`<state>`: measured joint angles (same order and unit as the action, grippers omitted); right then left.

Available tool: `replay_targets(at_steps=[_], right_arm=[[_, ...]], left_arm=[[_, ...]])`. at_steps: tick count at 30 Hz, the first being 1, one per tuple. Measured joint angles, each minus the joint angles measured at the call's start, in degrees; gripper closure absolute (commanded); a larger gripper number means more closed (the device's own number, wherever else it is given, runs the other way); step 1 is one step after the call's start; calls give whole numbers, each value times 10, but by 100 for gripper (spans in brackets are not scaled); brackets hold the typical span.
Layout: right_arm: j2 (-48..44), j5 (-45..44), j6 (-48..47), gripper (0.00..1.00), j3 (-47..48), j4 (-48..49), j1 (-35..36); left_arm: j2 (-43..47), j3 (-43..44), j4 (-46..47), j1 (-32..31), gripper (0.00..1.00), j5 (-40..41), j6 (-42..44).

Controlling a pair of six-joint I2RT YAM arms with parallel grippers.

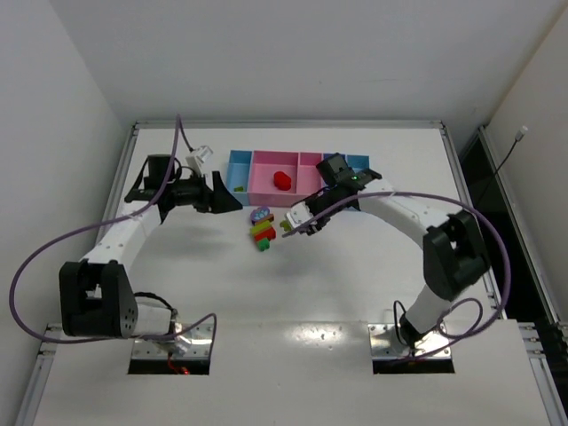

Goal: Sort the legos into containers by color

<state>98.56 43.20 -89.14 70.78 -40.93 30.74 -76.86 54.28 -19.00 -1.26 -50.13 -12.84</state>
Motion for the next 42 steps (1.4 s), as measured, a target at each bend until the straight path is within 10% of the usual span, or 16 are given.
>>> replay_targets(at_steps=[8,14,42], right_arm=[[-70,-137,514,100,-23,200,21],[-125,-195,725,100,-58,299,24],[-136,-196,801,100,-73,349,55]], left_arm=[[57,-52,45,-101,17,21,-64],[45,-54,142,-136,17,14,-138],[-70,41,249,-136,29,-12,-219]])
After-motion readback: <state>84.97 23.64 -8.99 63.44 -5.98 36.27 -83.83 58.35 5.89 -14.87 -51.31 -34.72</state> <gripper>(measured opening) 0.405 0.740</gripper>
